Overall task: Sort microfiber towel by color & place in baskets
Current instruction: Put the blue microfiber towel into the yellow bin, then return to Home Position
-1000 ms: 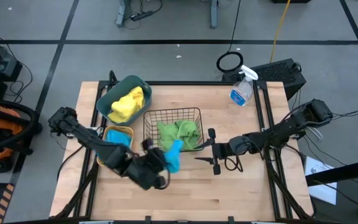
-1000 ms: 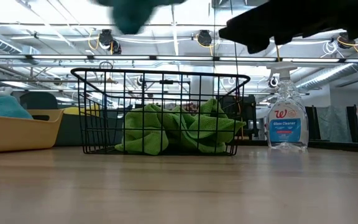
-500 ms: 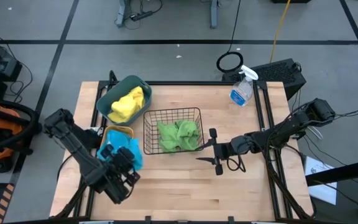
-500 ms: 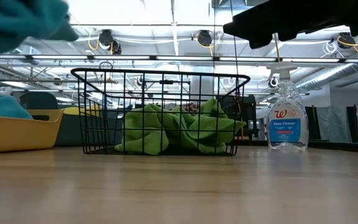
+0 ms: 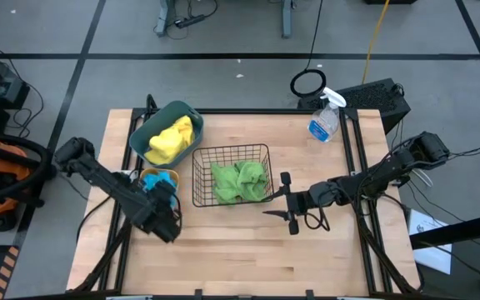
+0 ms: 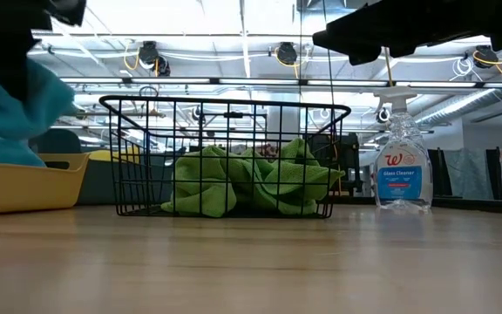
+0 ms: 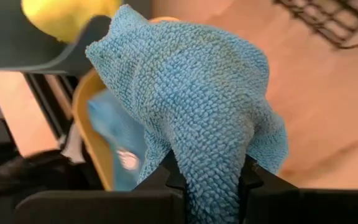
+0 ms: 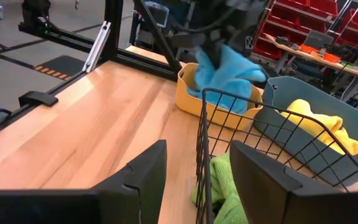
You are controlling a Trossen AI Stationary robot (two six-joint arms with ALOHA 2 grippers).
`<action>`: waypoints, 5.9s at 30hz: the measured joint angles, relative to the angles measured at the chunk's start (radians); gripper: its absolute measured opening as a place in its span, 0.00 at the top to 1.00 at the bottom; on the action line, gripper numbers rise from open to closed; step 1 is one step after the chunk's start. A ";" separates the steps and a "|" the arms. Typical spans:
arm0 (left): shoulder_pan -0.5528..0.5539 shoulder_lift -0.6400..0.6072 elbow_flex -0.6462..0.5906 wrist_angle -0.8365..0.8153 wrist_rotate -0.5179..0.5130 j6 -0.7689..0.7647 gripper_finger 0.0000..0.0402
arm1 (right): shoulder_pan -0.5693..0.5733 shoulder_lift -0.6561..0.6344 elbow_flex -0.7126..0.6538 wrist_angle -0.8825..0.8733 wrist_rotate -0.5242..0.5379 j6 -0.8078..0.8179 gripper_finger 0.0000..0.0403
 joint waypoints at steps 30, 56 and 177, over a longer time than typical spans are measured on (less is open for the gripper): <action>0.114 -0.203 -0.386 0.327 0.187 0.084 0.43 | -0.021 0.000 0.000 -0.103 0.002 -0.024 0.58; 0.034 -0.204 -0.392 0.367 0.213 0.018 0.96 | -0.021 0.001 0.000 -0.164 0.001 -0.002 0.58; 0.377 -0.266 -0.277 1.516 -0.243 1.625 0.97 | -0.314 -0.505 -0.095 -0.399 -0.288 -0.136 1.00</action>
